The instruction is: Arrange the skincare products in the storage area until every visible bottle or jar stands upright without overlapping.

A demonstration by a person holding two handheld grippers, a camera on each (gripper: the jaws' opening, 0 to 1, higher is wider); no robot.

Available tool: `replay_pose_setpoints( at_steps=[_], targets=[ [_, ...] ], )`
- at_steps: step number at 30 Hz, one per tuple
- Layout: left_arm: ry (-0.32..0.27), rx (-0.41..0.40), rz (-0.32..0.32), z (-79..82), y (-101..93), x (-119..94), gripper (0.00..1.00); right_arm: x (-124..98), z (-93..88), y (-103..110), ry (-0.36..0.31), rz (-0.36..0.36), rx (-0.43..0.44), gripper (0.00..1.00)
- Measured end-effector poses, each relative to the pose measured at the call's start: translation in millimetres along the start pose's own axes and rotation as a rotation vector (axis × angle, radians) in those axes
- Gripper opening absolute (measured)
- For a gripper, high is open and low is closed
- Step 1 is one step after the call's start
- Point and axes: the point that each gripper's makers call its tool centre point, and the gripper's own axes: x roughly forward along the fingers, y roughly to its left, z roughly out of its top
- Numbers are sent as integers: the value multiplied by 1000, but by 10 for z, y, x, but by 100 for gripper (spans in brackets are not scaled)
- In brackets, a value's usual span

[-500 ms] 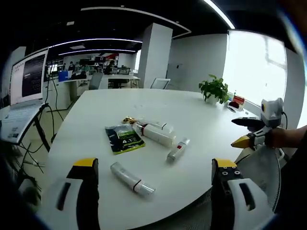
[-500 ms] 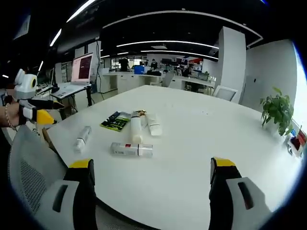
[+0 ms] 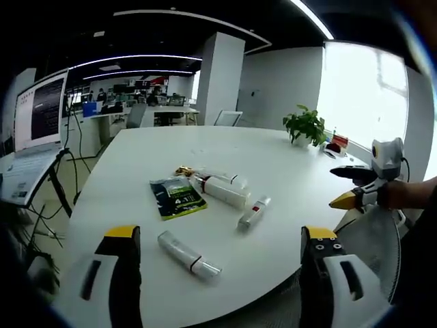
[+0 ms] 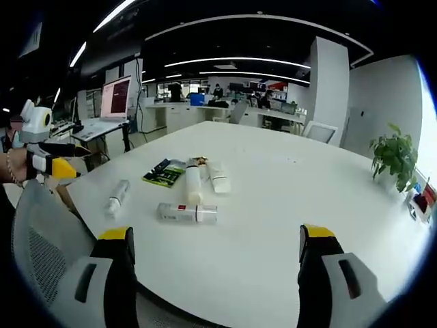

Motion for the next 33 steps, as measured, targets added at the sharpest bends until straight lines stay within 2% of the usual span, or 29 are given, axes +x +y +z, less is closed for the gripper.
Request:
replay_pose_setpoints(
  at_steps=[22, 31, 33],
  targets=[
    [-10, 6, 13, 16, 3, -14, 89, 10, -3, -15, 9, -7, 2, 100],
    [-10, 32, 15, 32, -9, -8, 89, 41, 23, -40, 9, 11, 55, 99],
    [-13, 36, 27, 41, 27, -10, 89, 84, 18, -51, 21, 22, 71, 97]
  ],
)
